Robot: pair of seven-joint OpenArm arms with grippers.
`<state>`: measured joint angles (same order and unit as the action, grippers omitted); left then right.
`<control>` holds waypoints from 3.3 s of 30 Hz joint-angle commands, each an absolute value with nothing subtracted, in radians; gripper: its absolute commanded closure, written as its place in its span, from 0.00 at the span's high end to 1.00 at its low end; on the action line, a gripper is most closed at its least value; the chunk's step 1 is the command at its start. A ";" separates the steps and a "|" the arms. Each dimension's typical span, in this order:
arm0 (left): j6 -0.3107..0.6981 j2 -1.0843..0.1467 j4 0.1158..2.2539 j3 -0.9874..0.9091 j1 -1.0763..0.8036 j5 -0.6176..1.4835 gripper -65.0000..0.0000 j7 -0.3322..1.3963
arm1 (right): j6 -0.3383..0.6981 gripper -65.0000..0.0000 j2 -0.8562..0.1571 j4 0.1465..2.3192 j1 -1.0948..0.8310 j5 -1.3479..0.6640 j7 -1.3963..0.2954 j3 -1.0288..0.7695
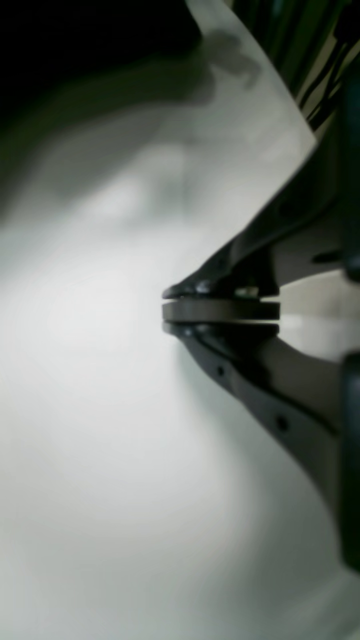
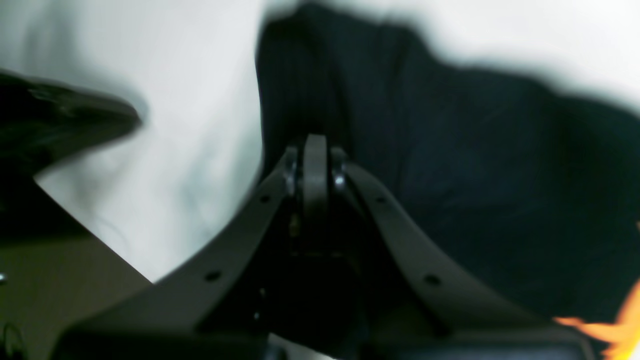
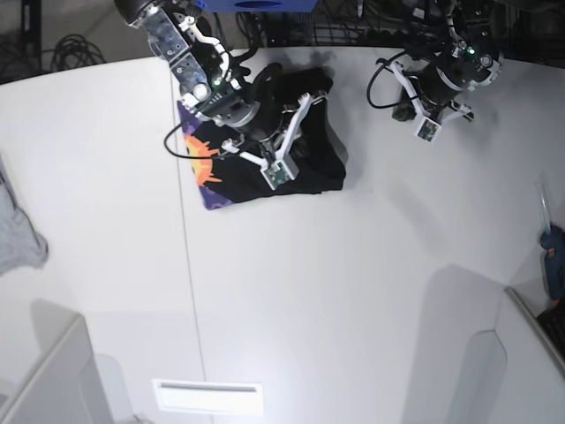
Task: Fold the T-shirt properly
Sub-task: 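Grasp the shirt edges with both grippers and spread the bundle flat, then drag the shirt with the left gripper and square it on the table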
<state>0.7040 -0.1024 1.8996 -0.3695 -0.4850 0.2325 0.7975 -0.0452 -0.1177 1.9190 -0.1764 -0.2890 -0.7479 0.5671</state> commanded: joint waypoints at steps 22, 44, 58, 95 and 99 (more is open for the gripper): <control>0.698 -0.122 1.940 -0.326 -0.481 0.832 0.69 0.849 | 0.048 0.00 -0.139 2.003 -0.321 -0.302 -0.631 0.136; 0.467 -0.094 1.647 -0.038 -0.275 0.832 0.69 0.849 | 0.128 0.00 -0.137 2.003 -0.361 -0.302 -0.628 -0.036; 0.427 -0.071 1.489 0.025 -0.194 0.825 0.66 0.849 | 0.130 0.00 -0.133 2.003 -0.355 -0.302 -0.628 -0.087; 0.288 -0.338 1.429 0.696 0.409 0.823 0.00 1.214 | 0.338 0.00 -0.065 1.995 -0.495 -0.297 -0.634 -0.397; 0.288 -0.344 1.429 0.858 0.518 0.823 0.00 1.211 | 0.337 0.00 -0.064 1.995 -0.522 -0.297 -0.634 -0.397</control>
